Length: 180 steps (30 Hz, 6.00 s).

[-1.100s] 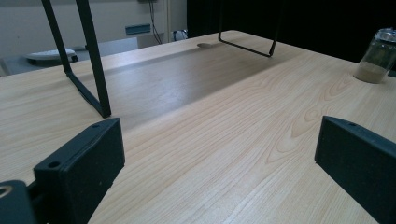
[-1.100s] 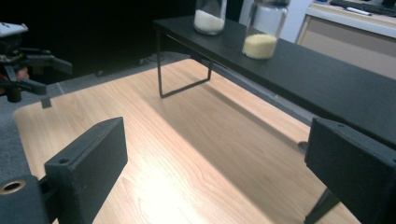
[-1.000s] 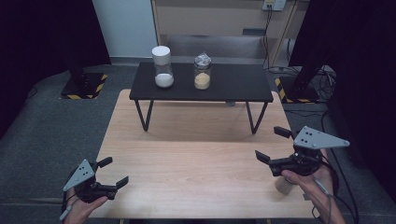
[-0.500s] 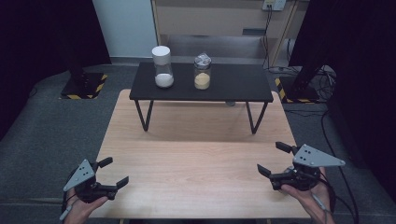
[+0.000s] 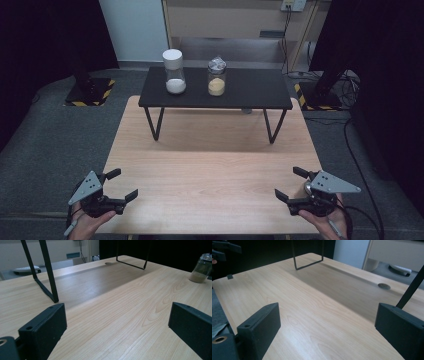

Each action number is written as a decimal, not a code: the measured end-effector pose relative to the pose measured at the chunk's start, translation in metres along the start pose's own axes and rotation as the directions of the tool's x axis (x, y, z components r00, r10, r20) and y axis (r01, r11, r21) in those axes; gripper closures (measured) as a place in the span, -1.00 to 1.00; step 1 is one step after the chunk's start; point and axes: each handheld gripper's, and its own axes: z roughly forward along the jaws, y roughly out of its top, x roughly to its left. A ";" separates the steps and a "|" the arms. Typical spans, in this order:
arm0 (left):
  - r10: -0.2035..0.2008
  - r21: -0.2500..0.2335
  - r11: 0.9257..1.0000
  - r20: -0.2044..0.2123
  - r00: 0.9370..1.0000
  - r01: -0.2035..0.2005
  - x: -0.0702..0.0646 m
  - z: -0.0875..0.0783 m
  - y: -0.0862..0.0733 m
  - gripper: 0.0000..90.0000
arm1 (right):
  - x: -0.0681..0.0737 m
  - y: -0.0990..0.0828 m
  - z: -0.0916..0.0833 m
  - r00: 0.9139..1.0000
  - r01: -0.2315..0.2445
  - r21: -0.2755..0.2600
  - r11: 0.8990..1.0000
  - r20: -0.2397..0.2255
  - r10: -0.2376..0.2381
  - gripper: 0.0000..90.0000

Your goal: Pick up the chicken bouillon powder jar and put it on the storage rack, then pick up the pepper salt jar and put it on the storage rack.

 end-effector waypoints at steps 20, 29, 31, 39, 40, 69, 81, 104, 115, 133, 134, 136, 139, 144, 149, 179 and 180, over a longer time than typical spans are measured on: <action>0.005 -0.001 1.000 0.002 1.000 -0.005 0.000 0.000 0.000 -0.99 | -0.001 -0.033 0.008 0.999 -0.053 0.016 0.998 0.011 0.053 -0.85; 0.013 -0.004 1.000 0.012 1.000 -0.013 0.000 0.000 0.000 -0.98 | -0.001 -0.036 0.005 0.998 -0.054 0.001 0.999 0.015 0.054 -0.85; 0.011 -0.003 1.000 0.012 1.000 -0.011 0.000 0.000 0.000 -0.98 | -0.001 -0.036 0.005 0.999 -0.053 -0.005 0.999 0.015 0.053 -0.85; 0.008 -0.004 1.000 0.013 1.000 -0.008 0.001 0.000 0.000 -0.98 | 0.000 -0.036 0.004 0.998 -0.054 -0.002 0.999 0.016 0.054 -0.85; 0.008 -0.002 1.000 0.013 1.000 -0.008 0.001 0.000 0.000 -0.98 | -0.001 -0.036 0.004 0.998 -0.056 -0.002 0.998 0.016 0.056 -0.85; 0.010 0.000 1.000 0.012 1.000 -0.010 0.000 0.001 0.001 -0.98 | 0.008 -0.020 -0.039 0.994 -0.058 -0.087 0.995 0.089 0.066 -0.91; 0.010 0.003 1.000 0.006 1.000 -0.010 -0.001 0.000 0.001 -0.98 | 0.016 -0.014 -0.066 0.981 -0.049 -0.119 0.992 0.183 0.070 -0.91; 0.011 0.007 1.000 0.005 1.000 -0.011 -0.001 0.000 0.002 -0.98 | 0.026 -0.030 -0.071 0.931 -0.116 -0.107 0.987 0.334 0.146 -0.86; 0.012 0.009 1.000 0.004 1.000 -0.012 -0.001 0.001 0.002 -0.98 | 0.018 -0.046 -0.063 0.923 -0.143 -0.052 0.988 0.354 0.152 -0.90; 0.010 0.009 1.000 0.003 1.000 -0.010 -0.001 0.001 0.002 -0.98 | -0.005 -0.064 -0.049 0.936 -0.167 0.011 0.986 0.317 0.155 -0.89; 0.010 0.010 1.000 0.003 1.000 -0.010 -0.001 0.001 0.002 -0.98 | -0.006 -0.065 -0.048 0.936 -0.165 0.014 0.986 0.317 0.152 -0.89; 0.010 0.010 1.000 0.003 1.000 -0.010 -0.001 0.001 0.002 -0.98 | -0.009 -0.065 -0.047 0.941 -0.165 0.020 0.986 0.303 0.151 -0.89; 0.010 0.010 1.000 0.003 1.000 -0.010 -0.001 0.001 0.002 -0.98 | -0.013 -0.067 -0.045 0.946 -0.150 0.028 0.988 0.293 0.135 -0.89; 0.010 0.010 1.000 0.003 1.000 -0.010 -0.001 0.001 0.002 -0.98 | -0.022 -0.069 -0.040 0.953 -0.155 0.038 0.987 0.270 0.139 -0.88; 0.008 0.010 1.000 0.002 1.000 -0.008 -0.001 0.001 0.002 -0.98 | -0.029 -0.072 -0.036 0.962 -0.141 0.056 0.988 0.243 0.123 -0.84; 0.008 0.012 1.000 0.003 1.000 -0.008 -0.001 0.001 0.002 -0.98 | -0.047 -0.079 -0.028 0.979 -0.103 0.049 0.994 0.180 0.092 -0.22; 0.008 0.012 1.000 0.003 1.000 -0.008 -0.001 0.001 0.002 -0.98 | -0.048 -0.078 -0.027 0.979 -0.105 0.052 0.993 0.179 0.094 -0.22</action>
